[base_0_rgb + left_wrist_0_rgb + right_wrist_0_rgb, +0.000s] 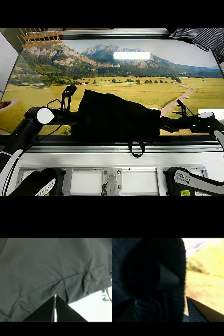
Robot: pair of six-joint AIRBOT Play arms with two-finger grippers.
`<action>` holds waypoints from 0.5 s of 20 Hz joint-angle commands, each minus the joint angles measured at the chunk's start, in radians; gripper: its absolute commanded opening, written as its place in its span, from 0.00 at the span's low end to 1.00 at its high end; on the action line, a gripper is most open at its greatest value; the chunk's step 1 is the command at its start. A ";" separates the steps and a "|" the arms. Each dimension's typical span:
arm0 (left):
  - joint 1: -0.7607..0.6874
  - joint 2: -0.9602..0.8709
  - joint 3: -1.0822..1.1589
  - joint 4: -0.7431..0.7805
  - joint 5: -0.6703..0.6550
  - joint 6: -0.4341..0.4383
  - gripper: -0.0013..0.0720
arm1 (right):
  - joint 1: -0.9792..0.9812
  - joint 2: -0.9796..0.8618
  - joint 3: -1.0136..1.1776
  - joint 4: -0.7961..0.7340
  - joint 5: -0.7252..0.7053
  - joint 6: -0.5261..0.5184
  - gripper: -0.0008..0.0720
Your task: Fold the clothes and pants, and hang the long-sleeved shirts on hangers.
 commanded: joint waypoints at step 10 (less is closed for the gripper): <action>-0.007 0.001 0.001 0.000 0.012 -0.011 0.02 | 0.158 -0.049 -0.002 0.135 -0.037 -0.026 0.98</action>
